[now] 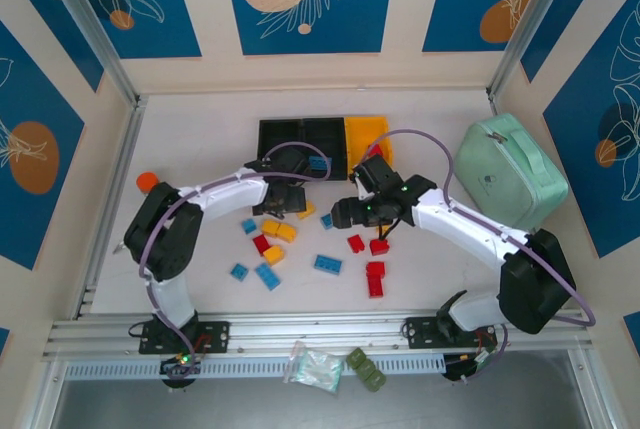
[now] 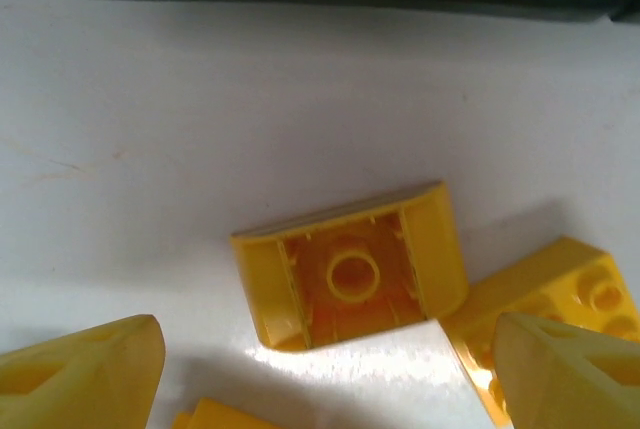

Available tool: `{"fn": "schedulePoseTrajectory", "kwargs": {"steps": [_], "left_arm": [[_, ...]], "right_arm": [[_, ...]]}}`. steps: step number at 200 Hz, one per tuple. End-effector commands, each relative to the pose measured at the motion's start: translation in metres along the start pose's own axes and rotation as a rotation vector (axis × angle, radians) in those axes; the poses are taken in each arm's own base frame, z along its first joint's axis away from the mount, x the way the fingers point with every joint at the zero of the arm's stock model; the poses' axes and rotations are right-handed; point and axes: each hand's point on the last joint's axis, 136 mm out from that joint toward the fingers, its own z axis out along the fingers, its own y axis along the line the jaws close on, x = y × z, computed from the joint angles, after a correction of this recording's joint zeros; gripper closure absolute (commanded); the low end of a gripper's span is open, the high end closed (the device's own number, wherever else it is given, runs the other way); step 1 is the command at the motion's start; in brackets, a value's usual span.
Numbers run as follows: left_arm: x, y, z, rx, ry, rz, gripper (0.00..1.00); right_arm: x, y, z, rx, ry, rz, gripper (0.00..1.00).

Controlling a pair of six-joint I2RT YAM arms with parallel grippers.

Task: Sort the legos into containers by color
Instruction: Pick up the lego from the center of the table.

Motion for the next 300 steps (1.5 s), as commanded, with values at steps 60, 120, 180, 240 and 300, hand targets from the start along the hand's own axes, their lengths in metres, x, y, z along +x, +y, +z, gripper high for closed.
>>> {"fn": "schedulePoseTrajectory", "kwargs": {"steps": [60, 120, 180, 240, 300], "left_arm": [[-0.014, 0.0, 0.028, -0.059, -0.051, -0.107, 0.25], [-0.006, 0.003, 0.022, -0.041, -0.033, -0.084, 0.42], [-0.017, 0.001, -0.013, 0.013, -0.075, -0.04, 0.46], [-0.027, -0.005, -0.046, 0.07, -0.102, 0.014, 0.47], [-0.073, -0.013, -0.067, 0.063, -0.163, 0.038, 0.47]], "right_arm": [[0.01, -0.004, -0.003, -0.003, 0.01, 0.027, 0.2], [0.005, -0.003, -0.006, -0.009, -0.008, 0.034, 0.2], [-0.014, -0.002, -0.034, -0.096, -0.081, 0.098, 0.2], [-0.018, -0.008, -0.052, -0.139, -0.118, 0.156, 0.2], [-0.011, 0.002, -0.047, -0.174, -0.108, 0.168, 0.2]]}}
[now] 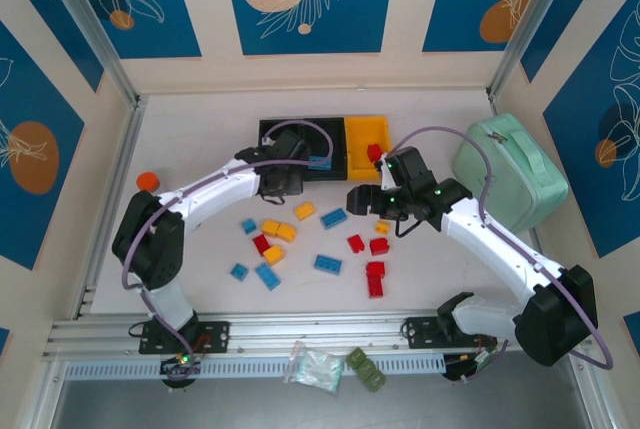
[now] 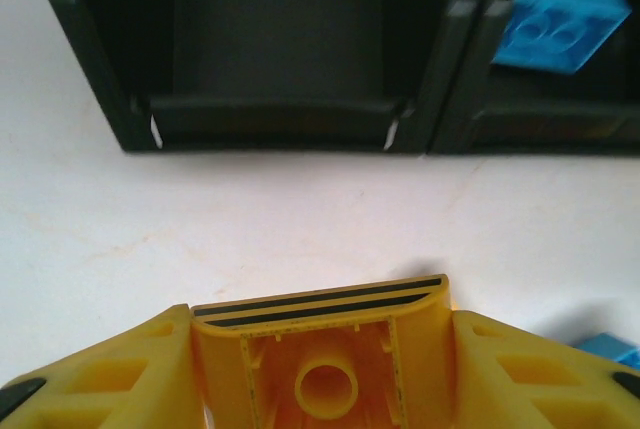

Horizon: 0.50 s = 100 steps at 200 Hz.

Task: Sort the legos into containers by color
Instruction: Pick up the lego from the center of the table, then place the lego in the container.

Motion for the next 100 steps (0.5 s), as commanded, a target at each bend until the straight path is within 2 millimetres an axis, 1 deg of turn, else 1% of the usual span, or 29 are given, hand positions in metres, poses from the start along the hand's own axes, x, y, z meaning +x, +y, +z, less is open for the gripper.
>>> {"fn": "schedulePoseTrajectory", "kwargs": {"steps": [1, 27, 50, 64, 100], "left_arm": [[-0.023, 0.004, -0.004, -0.023, -0.019, 0.017, 0.47], [-0.044, 0.004, 0.004, -0.034, -0.043, 0.0, 0.46], [-0.058, 0.007, 0.013, -0.065, -0.057, -0.007, 0.47], [-0.063, 0.012, 0.021, -0.088, -0.057, -0.013, 0.47], [-0.068, 0.021, 0.042, -0.128, -0.047, -0.03, 0.46]], "right_arm": [[0.008, 0.01, -0.001, -0.041, 0.015, 0.009, 0.2], [0.01, 0.013, 0.0, -0.045, 0.016, 0.006, 0.2], [0.011, 0.016, -0.001, -0.047, 0.015, -0.001, 0.2], [0.011, 0.016, -0.001, -0.044, 0.015, -0.002, 0.2], [0.012, 0.014, -0.003, -0.034, 0.015, 0.0, 0.2]]}}
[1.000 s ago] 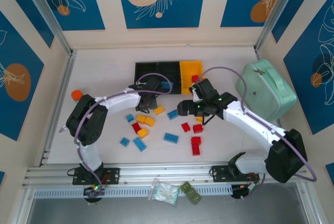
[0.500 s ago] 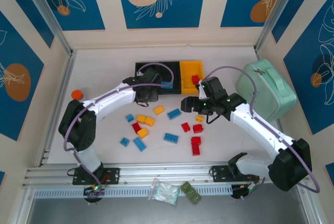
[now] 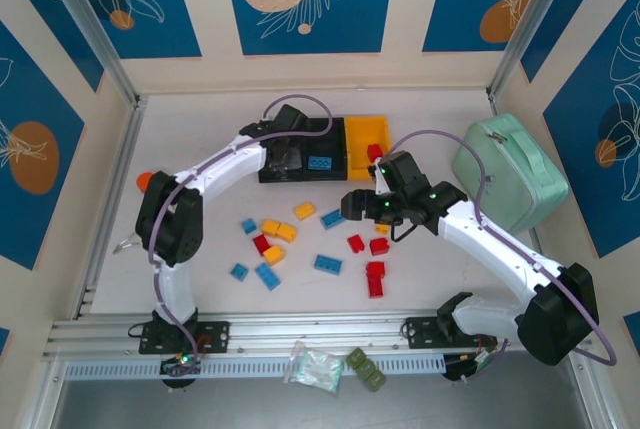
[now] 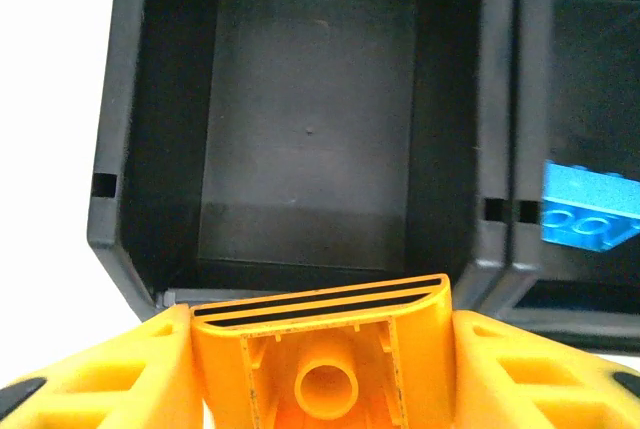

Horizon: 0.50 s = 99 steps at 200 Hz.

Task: Sort the legos into containers by color
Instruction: Place the lego in the container.

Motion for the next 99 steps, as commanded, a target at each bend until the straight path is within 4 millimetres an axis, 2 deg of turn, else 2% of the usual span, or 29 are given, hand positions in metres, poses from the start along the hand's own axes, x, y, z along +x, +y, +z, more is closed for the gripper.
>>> {"fn": "schedulePoseTrajectory", "kwargs": {"steps": [1, 27, 62, 99], "left_arm": [[-0.01, 0.011, 0.008, -0.05, -0.01, 0.006, 0.46], [-0.01, 0.013, 0.02, -0.056, 0.006, -0.005, 0.46], [-0.011, 0.009, 0.026, -0.047, 0.007, -0.004, 0.43], [-0.012, 0.007, 0.028, -0.045, 0.005, 0.003, 0.33]], "right_arm": [[0.002, 0.003, -0.006, -0.014, -0.007, 0.005, 0.2], [0.001, 0.003, -0.008, -0.012, -0.012, 0.005, 0.2], [0.0, 0.002, -0.007, -0.005, -0.011, 0.007, 0.2], [0.002, 0.0, -0.006, 0.002, -0.007, 0.009, 0.2]]}}
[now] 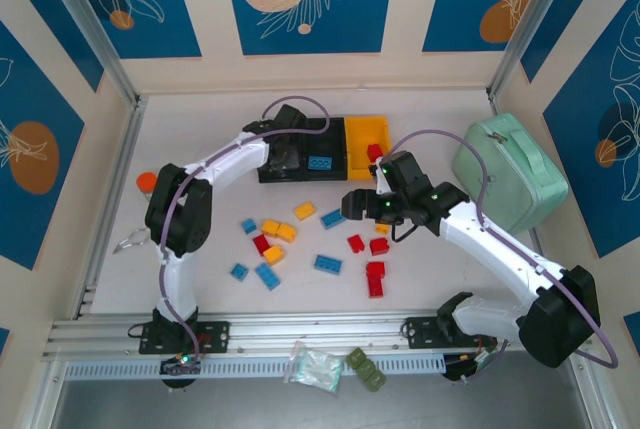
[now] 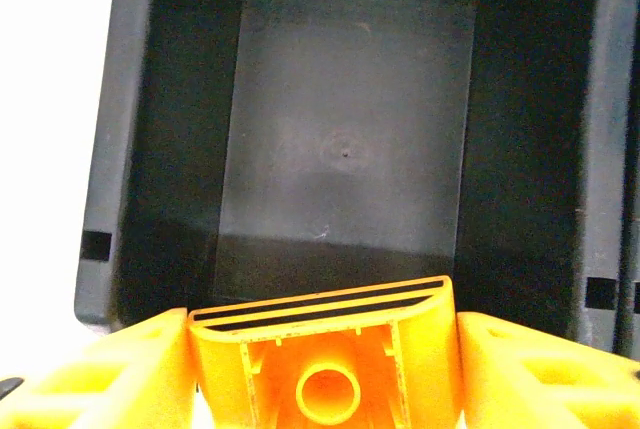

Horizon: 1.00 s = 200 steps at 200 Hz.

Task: Sort the legos into containers by color
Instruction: Place the lego in the container.

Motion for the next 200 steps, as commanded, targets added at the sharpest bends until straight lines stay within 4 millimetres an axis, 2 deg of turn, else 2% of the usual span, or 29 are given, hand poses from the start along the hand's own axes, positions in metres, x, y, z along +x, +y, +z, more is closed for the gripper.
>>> {"fn": "schedulePoseTrajectory", "kwargs": {"steps": [1, 27, 60, 99, 127, 153, 200], "left_arm": [[-0.009, -0.001, 0.002, -0.004, -0.015, 0.006, 0.32], [-0.009, -0.002, 0.0, 0.004, -0.014, 0.006, 0.27], [-0.009, -0.004, -0.005, 0.021, -0.014, 0.008, 0.26], [-0.007, -0.009, -0.031, 0.083, -0.032, 0.029, 0.27], [0.005, -0.011, -0.052, 0.147, -0.036, 0.057, 0.27], [0.022, -0.016, -0.07, 0.244, -0.024, 0.094, 0.27], [0.067, -0.03, -0.098, 0.452, 0.022, 0.159, 0.27]], "right_arm": [[0.003, -0.001, -0.003, 0.005, 0.005, 0.011, 0.2], [0.003, -0.002, -0.001, 0.008, 0.006, 0.016, 0.2], [0.003, -0.002, 0.0, 0.009, 0.008, 0.014, 0.2], [0.005, -0.011, -0.001, 0.055, 0.016, 0.025, 0.2], [0.006, -0.028, -0.002, 0.13, 0.029, 0.067, 0.2], [0.009, -0.053, -0.002, 0.23, 0.051, 0.167, 0.2], [0.012, -0.09, 0.007, 0.38, 0.073, 0.315, 0.19]]}}
